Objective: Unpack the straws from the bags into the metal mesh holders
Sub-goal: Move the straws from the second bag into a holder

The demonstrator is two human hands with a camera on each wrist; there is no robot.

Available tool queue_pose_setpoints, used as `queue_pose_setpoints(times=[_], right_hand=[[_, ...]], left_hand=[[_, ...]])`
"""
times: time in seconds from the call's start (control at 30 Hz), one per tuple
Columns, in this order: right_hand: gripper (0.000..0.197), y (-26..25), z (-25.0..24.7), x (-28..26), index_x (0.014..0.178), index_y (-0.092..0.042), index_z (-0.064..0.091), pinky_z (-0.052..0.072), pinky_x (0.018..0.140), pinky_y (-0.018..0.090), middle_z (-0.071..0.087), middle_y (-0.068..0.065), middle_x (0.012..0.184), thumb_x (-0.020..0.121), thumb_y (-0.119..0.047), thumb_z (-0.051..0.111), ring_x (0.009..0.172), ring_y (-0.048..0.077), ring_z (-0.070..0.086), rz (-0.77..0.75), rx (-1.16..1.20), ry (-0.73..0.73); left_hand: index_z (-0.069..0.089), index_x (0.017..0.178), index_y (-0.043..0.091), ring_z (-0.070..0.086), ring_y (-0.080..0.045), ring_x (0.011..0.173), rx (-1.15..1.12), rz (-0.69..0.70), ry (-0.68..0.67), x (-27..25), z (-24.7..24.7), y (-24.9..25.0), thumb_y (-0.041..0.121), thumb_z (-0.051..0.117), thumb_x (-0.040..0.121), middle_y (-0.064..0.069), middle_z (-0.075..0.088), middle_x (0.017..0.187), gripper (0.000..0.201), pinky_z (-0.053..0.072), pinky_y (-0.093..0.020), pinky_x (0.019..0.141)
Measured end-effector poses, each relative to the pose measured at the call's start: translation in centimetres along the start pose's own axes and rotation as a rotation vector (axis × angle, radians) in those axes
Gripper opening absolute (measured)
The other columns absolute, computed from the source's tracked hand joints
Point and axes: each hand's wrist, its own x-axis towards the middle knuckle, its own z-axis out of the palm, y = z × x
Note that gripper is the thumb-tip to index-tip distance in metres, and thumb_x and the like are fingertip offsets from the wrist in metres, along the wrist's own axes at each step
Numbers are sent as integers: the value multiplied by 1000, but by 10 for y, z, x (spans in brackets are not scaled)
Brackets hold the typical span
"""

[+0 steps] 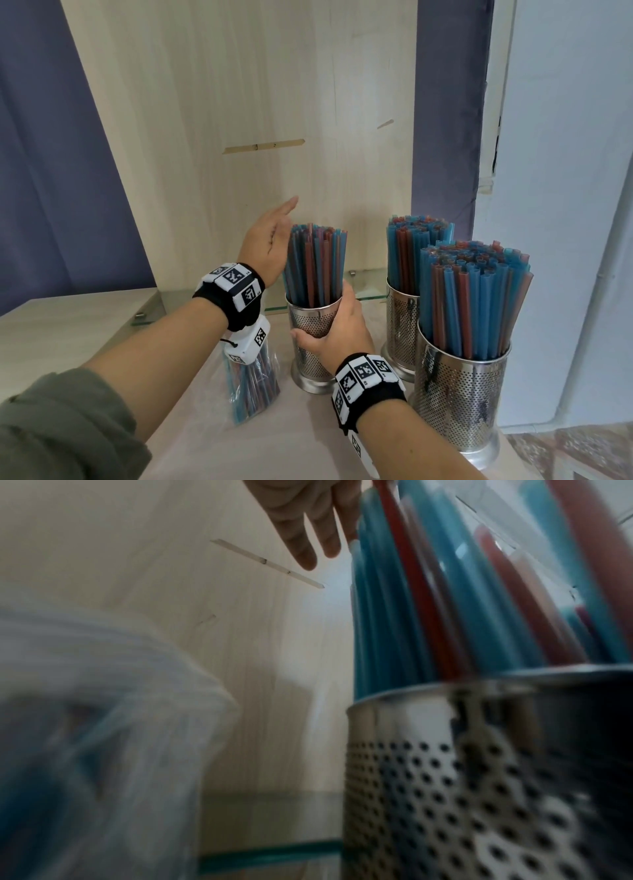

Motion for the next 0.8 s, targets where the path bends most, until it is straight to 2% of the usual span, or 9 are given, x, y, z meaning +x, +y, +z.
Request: queue_pose_setpoints(times=[0.07, 0.1, 0.2, 0.33, 0.53, 0.6, 0.67, 0.73, 0.8], right_hand=[[122, 0, 0, 0, 153, -27, 7, 42, 110, 40, 38, -3, 145, 63, -56, 84, 132, 17, 43, 0, 2, 4], [122, -1, 0, 0, 153, -27, 7, 42, 110, 40, 37, -2, 145, 64, -56, 84, 133, 18, 43, 0, 0, 6], [122, -1, 0, 0, 154, -24, 6, 42, 110, 40, 36, -1, 147, 65, -56, 83, 134, 19, 42, 8, -10, 5], [121, -1, 1, 1, 153, -25, 8, 43, 108, 41, 38, -1, 145, 63, -56, 83, 131, 19, 45, 13, -4, 11], [121, 0, 2, 1, 153, -26, 10, 44, 107, 40, 39, -1, 144, 63, -57, 84, 130, 19, 46, 3, -4, 24], [121, 1, 2, 1, 153, -26, 10, 44, 106, 40, 39, -2, 144, 62, -57, 84, 130, 19, 46, -2, 1, 32], [121, 2, 3, 2, 152, -27, 10, 45, 106, 41, 39, -2, 143, 61, -58, 84, 130, 19, 46, -7, 1, 37], [121, 3, 3, 2, 152, -27, 9, 45, 106, 41, 39, -2, 143, 62, -59, 83, 129, 19, 47, -2, -10, 31], [121, 4, 3, 2, 152, -28, 8, 46, 105, 41, 39, -2, 143, 62, -59, 83, 128, 19, 48, 0, -15, 31]], left_hand=[[26, 152, 13, 39, 5, 132, -74, -42, -7, -10, 0, 0, 74, 24, 89, -2, 45, 146, 87, 32, -17, 109], [16, 154, 15, 39, -1, 134, -75, -84, -44, -15, 1, -1, 81, 32, 83, -3, 41, 149, 98, 33, -21, 110], [-3, 153, 33, 36, -13, 138, -20, -294, -169, -24, 6, 3, 69, 74, 61, 0, 31, 155, 125, 33, -37, 113], [-3, 152, 34, 41, -21, 137, -38, -412, -132, -22, 15, -1, 46, 90, 57, -7, 35, 154, 133, 33, -30, 106], [6, 153, 28, 48, -16, 128, -42, -399, -87, -23, 17, 0, 46, 88, 60, -4, 42, 149, 126, 36, -27, 101], [8, 153, 29, 45, -14, 130, -18, -351, -30, -24, 12, 2, 53, 83, 65, -2, 41, 150, 118, 38, -35, 109], [14, 153, 26, 31, -16, 141, 158, -198, 7, -21, 7, 3, 58, 73, 73, -2, 28, 157, 105, 29, -40, 116], [24, 152, 19, 22, -21, 145, 363, 17, -48, -16, 5, 6, 61, 63, 81, -5, 24, 159, 91, 20, -38, 118], [38, 147, 14, 30, -23, 142, 430, 141, -179, -10, 6, 8, 61, 54, 85, -7, 35, 154, 79, 25, -41, 118]])
